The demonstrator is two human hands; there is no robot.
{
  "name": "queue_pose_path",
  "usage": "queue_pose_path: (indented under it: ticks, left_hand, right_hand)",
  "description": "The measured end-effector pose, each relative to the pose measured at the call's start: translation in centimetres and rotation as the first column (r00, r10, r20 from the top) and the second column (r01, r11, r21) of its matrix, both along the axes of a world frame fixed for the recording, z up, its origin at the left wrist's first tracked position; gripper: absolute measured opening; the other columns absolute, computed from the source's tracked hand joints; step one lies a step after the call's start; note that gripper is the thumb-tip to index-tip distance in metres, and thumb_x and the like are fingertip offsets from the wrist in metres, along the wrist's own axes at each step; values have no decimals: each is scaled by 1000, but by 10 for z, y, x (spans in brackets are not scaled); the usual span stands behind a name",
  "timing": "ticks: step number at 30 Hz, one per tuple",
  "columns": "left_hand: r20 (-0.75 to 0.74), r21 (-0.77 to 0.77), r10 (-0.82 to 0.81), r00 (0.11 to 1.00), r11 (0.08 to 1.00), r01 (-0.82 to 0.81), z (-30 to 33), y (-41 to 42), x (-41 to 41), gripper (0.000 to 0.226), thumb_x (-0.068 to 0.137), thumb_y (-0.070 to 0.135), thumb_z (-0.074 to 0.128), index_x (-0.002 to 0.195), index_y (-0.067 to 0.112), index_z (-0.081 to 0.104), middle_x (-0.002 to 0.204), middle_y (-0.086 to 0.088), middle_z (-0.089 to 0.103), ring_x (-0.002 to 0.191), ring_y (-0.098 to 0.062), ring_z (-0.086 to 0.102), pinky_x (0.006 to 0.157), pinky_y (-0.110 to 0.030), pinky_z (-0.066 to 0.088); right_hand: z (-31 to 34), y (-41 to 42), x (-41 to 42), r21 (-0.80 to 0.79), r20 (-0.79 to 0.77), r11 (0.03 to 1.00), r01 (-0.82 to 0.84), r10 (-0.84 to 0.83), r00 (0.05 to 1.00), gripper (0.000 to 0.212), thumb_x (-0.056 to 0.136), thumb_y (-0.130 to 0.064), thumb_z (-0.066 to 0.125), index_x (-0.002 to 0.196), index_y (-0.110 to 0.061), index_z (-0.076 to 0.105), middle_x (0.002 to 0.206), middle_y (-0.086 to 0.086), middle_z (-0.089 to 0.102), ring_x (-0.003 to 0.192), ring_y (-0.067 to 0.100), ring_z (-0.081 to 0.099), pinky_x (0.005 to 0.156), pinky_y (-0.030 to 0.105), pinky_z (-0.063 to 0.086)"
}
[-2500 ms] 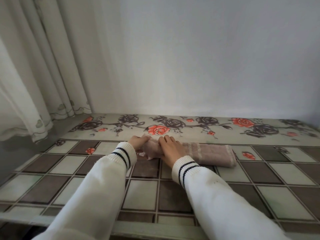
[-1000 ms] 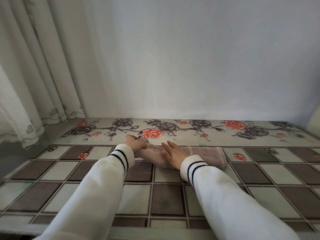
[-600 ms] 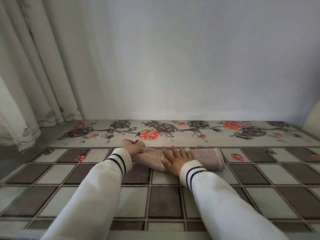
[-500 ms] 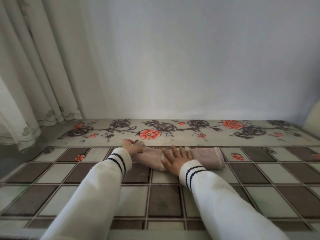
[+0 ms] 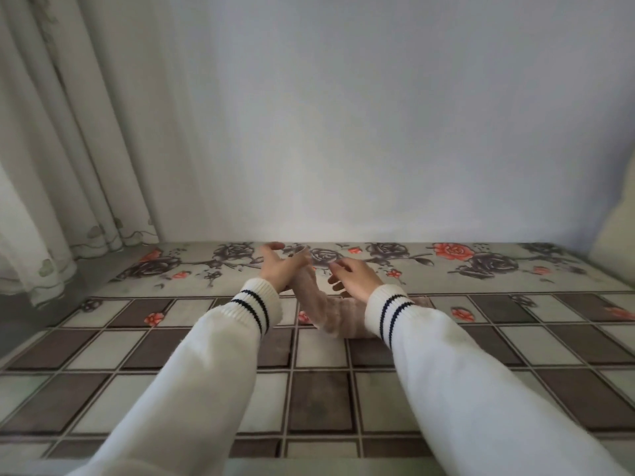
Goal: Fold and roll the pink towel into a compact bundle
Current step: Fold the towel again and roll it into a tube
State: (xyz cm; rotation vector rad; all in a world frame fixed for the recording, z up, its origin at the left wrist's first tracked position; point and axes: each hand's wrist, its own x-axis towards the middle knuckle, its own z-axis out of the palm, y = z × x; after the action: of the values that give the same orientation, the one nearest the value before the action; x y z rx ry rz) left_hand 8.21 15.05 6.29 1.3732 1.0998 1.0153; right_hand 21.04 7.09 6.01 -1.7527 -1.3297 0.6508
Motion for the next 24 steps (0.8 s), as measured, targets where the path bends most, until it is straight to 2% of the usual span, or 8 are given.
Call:
queue_pose_path:
  ticks: [3,6,8,10,15,19,22,24]
  left_hand:
    - [-7,78,-41,999,996,41,6,-11,15,60,75,18,73,118,15,31,87,-5,54,83,-21,57,88,-37,49]
    - [-23,183,-63,998,981,66,9,-24,27,65,80,21,69,128,15,26,91,-8,53,97,-28,58,97,-40,46]
    - [37,219,-83,996,973,73,13,-33,34,59,86,24,61,131,16,23,96,-11,52,105,-32,58,101,-43,45]
    - [77,253,-95,993,965,73,15,-39,41,52,92,28,49,134,19,20,105,-16,54,109,-34,56,104,-48,42]
    - [77,321,-142,987,941,110,17,-51,55,43,96,32,37,135,29,21,130,-20,39,114,-31,51,107,-51,38]
    - [88,320,-217,972,930,179,15,-54,61,42,95,32,39,133,32,23,125,-16,38,116,-37,51,107,-52,38]
    - [10,351,-238,971,910,219,14,-58,62,56,84,42,45,134,29,23,119,-7,37,113,-27,50,107,-48,38]
    - [-84,362,-223,971,901,238,13,-62,62,73,70,56,49,133,28,25,119,-3,35,111,-20,47,107,-44,38]
  right_hand:
    - [14,1,-2,-10,-170,1000,-21,19,985,45,96,-40,37,119,-7,59,110,12,67,92,25,66,69,24,50]
    - [26,4,2,-69,-392,997,-34,4,920,47,92,-54,37,103,-17,63,108,12,66,96,28,65,88,41,53]
    - [31,6,9,-96,-386,995,12,-48,921,49,87,-60,40,103,-19,61,120,14,62,112,31,59,102,47,44]
    - [34,5,16,-130,-397,991,44,-92,913,56,82,-61,48,107,-13,63,109,13,66,103,32,63,95,46,51]
    - [41,-3,30,-163,-445,985,47,-117,888,32,82,-35,61,98,-7,63,90,15,67,73,29,67,64,34,60]
    - [48,-6,46,-183,-533,977,109,-192,824,22,81,-16,61,98,-3,62,95,21,66,85,36,67,71,45,58]
    - [51,-12,57,-157,-551,973,169,-229,803,4,80,-3,56,78,-1,58,73,18,62,67,32,64,53,39,57]
    - [52,-16,67,-128,-548,971,203,-240,801,10,80,3,53,72,-2,55,66,15,58,59,27,60,40,32,53]
